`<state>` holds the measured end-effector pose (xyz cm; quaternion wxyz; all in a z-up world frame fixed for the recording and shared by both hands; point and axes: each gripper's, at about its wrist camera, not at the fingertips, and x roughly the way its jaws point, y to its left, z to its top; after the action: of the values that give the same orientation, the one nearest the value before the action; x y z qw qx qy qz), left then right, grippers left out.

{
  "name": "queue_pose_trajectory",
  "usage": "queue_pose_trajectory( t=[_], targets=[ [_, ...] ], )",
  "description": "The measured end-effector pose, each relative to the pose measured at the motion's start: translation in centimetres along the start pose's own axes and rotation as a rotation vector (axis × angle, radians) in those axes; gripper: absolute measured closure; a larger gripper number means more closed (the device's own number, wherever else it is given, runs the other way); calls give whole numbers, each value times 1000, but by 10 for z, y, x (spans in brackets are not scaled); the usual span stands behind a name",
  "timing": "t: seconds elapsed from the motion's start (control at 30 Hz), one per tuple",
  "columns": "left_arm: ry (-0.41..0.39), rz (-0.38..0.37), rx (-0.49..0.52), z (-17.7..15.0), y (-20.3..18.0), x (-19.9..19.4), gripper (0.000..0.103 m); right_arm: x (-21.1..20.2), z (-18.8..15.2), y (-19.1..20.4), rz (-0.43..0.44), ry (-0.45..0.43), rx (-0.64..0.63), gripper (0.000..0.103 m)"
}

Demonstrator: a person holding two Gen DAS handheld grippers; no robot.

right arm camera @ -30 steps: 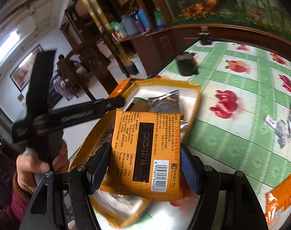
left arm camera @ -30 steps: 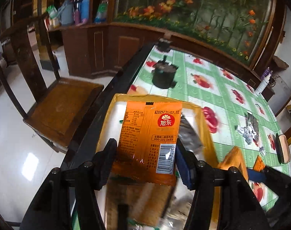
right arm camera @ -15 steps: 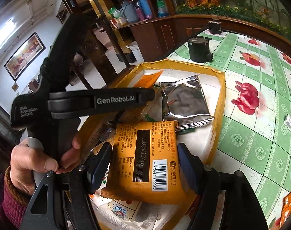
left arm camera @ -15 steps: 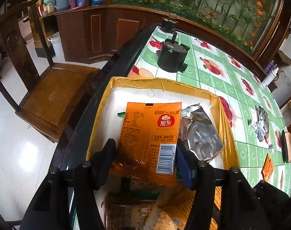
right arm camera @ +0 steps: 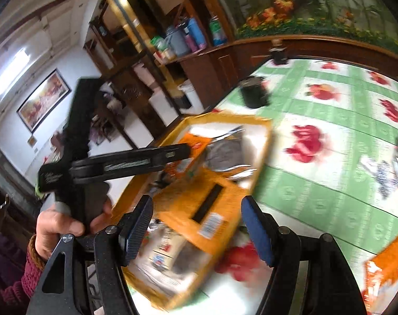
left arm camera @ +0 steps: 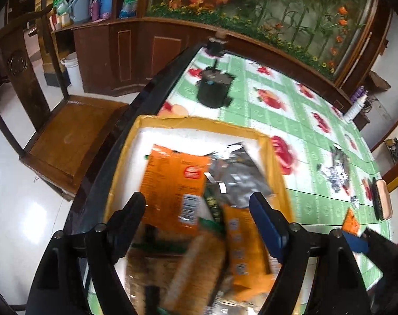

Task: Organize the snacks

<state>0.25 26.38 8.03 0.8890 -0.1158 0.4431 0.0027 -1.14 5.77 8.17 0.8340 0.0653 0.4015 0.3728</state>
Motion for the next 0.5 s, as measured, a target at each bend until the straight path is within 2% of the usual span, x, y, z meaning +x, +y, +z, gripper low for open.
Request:
queue_pose_trajectory(
  t=[0.13, 0.3, 0.37, 0.5],
  targets=[
    [-19, -28, 35, -2, -26, -12, 22, -33, -2, -44, -35, -38, 66, 29],
    [-38, -70, 118, -8, -69, -27, 22, -84, -10, -116, -131, -106, 164, 29],
    [-38, -100, 160, -13, -92, -30, 22, -110, -18, -153, -186, -143, 221, 29],
    [-2, -193, 268, -31, -150, -26, 19, -138, -31, -210, -208, -165, 331, 29]
  ],
)
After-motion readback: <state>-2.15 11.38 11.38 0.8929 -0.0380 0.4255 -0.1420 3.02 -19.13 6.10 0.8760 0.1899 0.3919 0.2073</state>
